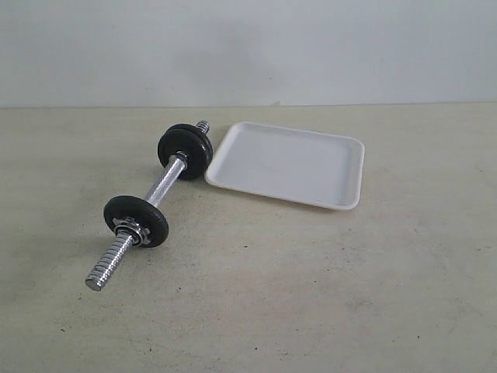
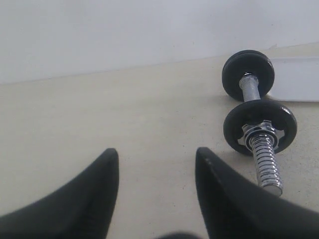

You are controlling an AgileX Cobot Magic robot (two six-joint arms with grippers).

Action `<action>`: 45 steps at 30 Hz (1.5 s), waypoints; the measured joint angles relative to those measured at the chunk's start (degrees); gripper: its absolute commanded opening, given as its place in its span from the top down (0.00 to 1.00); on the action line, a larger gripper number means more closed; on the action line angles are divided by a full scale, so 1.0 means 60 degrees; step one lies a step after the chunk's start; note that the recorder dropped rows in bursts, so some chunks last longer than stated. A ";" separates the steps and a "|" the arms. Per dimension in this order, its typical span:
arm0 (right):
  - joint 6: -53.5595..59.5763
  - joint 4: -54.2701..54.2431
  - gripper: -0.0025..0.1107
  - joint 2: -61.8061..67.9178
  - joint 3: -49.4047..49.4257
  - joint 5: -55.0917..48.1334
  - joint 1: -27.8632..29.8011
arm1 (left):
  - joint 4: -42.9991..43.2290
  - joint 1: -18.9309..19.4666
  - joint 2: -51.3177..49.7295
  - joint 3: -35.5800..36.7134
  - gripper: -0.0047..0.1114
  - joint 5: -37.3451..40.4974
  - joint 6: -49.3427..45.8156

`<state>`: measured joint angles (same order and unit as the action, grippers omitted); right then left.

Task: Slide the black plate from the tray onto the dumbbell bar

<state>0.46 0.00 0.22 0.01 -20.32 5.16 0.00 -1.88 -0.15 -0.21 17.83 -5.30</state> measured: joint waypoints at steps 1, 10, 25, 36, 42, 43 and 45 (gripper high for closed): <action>0.0000 0.0000 0.97 0.0000 0.0000 0.0000 0.0000 | 0.0000 0.0000 0.0000 0.0000 0.57 0.0000 0.0000; 0.0000 0.0000 0.97 0.0000 0.0000 0.0000 0.0000 | 0.0000 0.0000 0.0000 0.0000 0.57 0.0000 -0.0017; -0.0019 0.0000 0.97 0.0000 0.0000 0.0000 -0.0449 | 0.0000 0.0000 0.0000 0.0000 0.57 0.0000 -0.0017; -0.0019 0.0000 0.97 0.0000 0.0000 0.0000 -0.0488 | 0.0000 0.0000 0.0000 0.0000 0.57 0.0000 -0.0017; -0.0019 0.0000 0.97 0.0000 0.0000 0.0000 -0.0488 | 0.0000 0.0000 0.0000 0.0000 0.57 0.0000 0.0001; -0.0019 0.0000 0.97 0.0000 0.0000 0.0000 -0.0488 | 0.0000 0.0000 0.0000 0.0000 0.57 0.0000 0.0001; -0.0019 0.0000 0.97 0.0000 0.0000 0.0000 -0.0488 | 0.0000 0.0000 0.0000 0.0000 0.57 0.0000 0.0001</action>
<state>0.35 0.00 0.22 0.01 -20.32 2.23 0.00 -1.88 -0.15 -0.21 17.83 -5.29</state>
